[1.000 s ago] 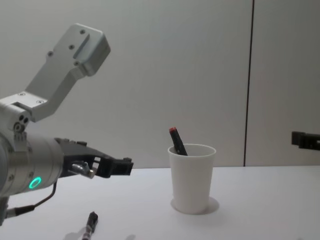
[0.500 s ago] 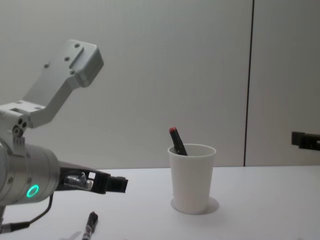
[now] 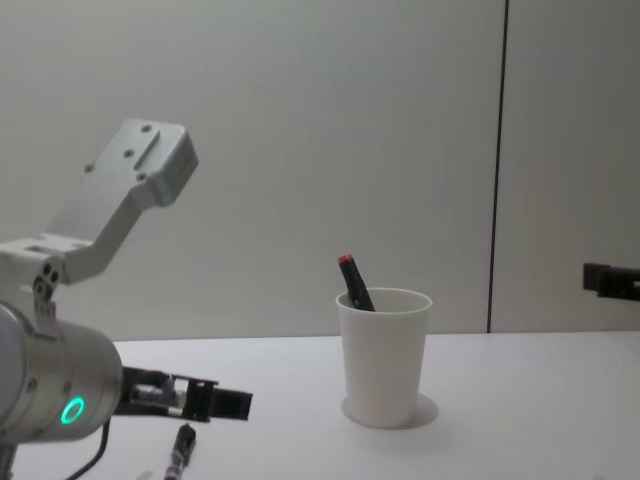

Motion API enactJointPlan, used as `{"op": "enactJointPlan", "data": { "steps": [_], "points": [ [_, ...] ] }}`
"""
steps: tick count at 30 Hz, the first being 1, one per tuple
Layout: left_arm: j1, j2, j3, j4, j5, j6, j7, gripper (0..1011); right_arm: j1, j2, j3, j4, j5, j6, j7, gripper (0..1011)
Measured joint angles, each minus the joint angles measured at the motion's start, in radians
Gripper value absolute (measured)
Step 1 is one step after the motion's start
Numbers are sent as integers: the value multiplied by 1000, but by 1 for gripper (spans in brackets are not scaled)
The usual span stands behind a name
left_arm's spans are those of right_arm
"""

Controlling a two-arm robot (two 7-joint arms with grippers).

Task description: Place the pen into the pen holder.

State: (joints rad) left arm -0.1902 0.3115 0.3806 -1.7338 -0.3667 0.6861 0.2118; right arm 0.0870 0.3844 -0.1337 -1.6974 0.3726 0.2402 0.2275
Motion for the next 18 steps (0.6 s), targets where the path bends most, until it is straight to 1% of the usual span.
{"op": "enactJointPlan", "data": {
  "steps": [11,18],
  "points": [
    [2,-27,-16,34,-43,25,44,1004,0,0,0,0,0,0,0,1001],
    [-2,-39,-25,55,-60,34,58,1004,0,0,0,0,0,0,0,1001]
  ]
}}
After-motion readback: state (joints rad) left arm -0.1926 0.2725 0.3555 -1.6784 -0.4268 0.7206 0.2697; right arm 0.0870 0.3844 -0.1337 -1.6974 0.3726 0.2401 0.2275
